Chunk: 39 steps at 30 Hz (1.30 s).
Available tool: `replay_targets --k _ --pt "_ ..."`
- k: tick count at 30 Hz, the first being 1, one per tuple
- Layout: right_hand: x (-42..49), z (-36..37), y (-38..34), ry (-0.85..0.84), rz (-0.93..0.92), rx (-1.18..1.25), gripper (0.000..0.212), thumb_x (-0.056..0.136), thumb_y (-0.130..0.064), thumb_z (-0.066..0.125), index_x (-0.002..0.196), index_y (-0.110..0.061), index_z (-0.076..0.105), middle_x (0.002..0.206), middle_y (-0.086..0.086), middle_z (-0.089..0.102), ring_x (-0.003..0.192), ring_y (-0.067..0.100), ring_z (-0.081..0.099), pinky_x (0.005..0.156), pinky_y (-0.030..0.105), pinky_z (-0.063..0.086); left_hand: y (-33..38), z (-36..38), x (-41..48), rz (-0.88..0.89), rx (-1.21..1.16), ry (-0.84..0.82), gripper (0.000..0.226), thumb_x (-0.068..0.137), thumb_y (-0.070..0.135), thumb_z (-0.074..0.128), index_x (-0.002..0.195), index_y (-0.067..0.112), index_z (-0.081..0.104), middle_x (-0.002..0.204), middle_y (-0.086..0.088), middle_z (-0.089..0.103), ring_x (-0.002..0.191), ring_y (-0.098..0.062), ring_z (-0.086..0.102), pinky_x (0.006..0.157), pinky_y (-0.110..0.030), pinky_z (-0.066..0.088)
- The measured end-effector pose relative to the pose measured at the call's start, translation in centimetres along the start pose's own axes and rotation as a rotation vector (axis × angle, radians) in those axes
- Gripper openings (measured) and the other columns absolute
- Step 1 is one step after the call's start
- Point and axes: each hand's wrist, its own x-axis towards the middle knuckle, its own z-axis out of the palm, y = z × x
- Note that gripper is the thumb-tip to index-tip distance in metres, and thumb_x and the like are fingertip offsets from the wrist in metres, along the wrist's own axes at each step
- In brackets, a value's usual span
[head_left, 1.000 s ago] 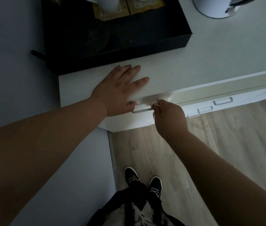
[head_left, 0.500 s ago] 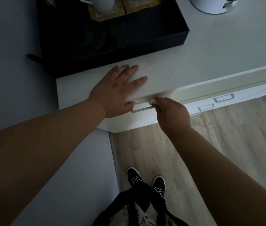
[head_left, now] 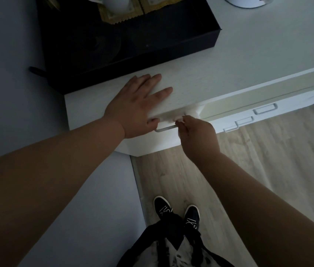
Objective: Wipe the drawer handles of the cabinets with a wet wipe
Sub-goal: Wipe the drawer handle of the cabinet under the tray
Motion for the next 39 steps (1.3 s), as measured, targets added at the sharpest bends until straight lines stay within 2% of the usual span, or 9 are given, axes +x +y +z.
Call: replay_targets --k 5,10,13,17,21,28,33,35,39 --pt "0.2 -0.7 0.2 -0.001 -0.025 -0.189 0.026 0.106 -0.034 0.051 0.118 -0.025 0.072 0.094 -0.001 0.074 0.081 0.026 0.069 0.072 0.035 0.056 0.0 0.0 0.0 0.005 0.002 0.015 0.085 0.086 0.060 0.044 0.164 0.037 0.017 0.173 -0.007 0.011 0.156 -0.034 0.016 0.128 -0.053 0.015" --pt "0.7 -0.2 -0.5 -0.023 0.149 -0.014 0.029 0.106 -0.037 0.049 0.087 -0.019 0.061 0.069 -0.003 0.060 0.068 0.022 0.062 0.063 0.033 0.046 -0.1 -0.1 -0.1 0.013 0.017 0.012 0.086 0.087 0.060 0.044 0.164 0.035 0.017 0.173 -0.008 0.012 0.155 -0.036 0.018 0.128 -0.054 0.017" --pt "1.2 -1.7 0.7 -0.055 -0.011 -0.036 0.024 0.103 -0.035 0.058 0.102 -0.021 0.077 0.079 0.001 0.071 0.073 0.023 0.066 0.070 0.035 0.055 -0.1 -0.1 -0.1 0.014 0.003 0.017 0.086 0.086 0.058 0.046 0.164 0.035 0.018 0.173 -0.008 0.013 0.155 -0.036 0.018 0.128 -0.054 0.016" --pt "1.2 -1.9 1.2 0.028 -0.220 -0.145 0.024 0.099 -0.034 0.061 0.112 -0.023 0.078 0.091 -0.002 0.073 0.079 0.024 0.069 0.069 0.038 0.058 0.2 0.0 0.0 0.006 0.027 0.012 0.087 0.086 0.056 0.048 0.164 0.035 0.017 0.173 -0.009 0.013 0.155 -0.036 0.019 0.127 -0.055 0.017" --pt "0.6 -1.4 1.2 0.092 -0.182 -0.122 0.023 0.099 -0.032 0.063 0.114 -0.018 0.075 0.093 0.000 0.072 0.079 0.027 0.069 0.067 0.038 0.057 0.4 0.1 0.0 -0.011 0.089 -0.007 0.087 0.089 0.056 0.051 0.164 0.035 0.012 0.172 -0.010 0.012 0.155 -0.036 0.020 0.128 -0.056 0.014" --pt "0.0 -1.3 -0.2 0.007 -0.095 -0.236 0.027 0.102 -0.027 0.048 0.114 -0.024 0.072 0.095 -0.002 0.074 0.078 0.027 0.069 0.066 0.039 0.058 0.4 0.1 -0.1 0.004 0.075 0.005 0.088 0.090 0.053 0.055 0.164 0.035 0.011 0.172 -0.011 0.012 0.155 -0.037 0.019 0.128 -0.056 0.013" --pt "0.2 -0.8 -1.8 -0.112 0.013 -0.049 0.023 0.103 -0.024 0.054 0.110 -0.019 0.075 0.087 0.001 0.072 0.078 0.022 0.067 0.074 0.037 0.058 0.4 0.0 0.0 0.001 0.066 -0.014 0.087 0.092 0.055 0.053 0.164 0.036 0.009 0.173 -0.010 0.008 0.157 -0.036 0.015 0.129 -0.055 0.010" --pt "1.2 -1.9 -1.7 -0.181 -0.010 -0.102 0.024 0.103 -0.030 0.054 0.113 -0.023 0.075 0.088 0.003 0.072 0.082 0.025 0.068 0.077 0.037 0.057 0.4 0.0 -0.1 0.004 0.055 -0.010 0.087 0.091 0.055 0.052 0.164 0.036 0.010 0.173 -0.010 0.008 0.156 -0.037 0.015 0.129 -0.055 0.010" --pt "1.3 -2.5 -0.5 -0.121 -0.048 -0.331 0.024 0.103 -0.033 0.051 0.118 -0.029 0.070 0.090 0.002 0.071 0.083 0.029 0.067 0.073 0.039 0.058 0.3 0.2 -0.1 0.007 0.043 0.010 0.086 0.089 0.055 0.047 0.165 0.035 0.013 0.173 -0.011 0.011 0.156 -0.037 0.018 0.129 -0.055 0.010"
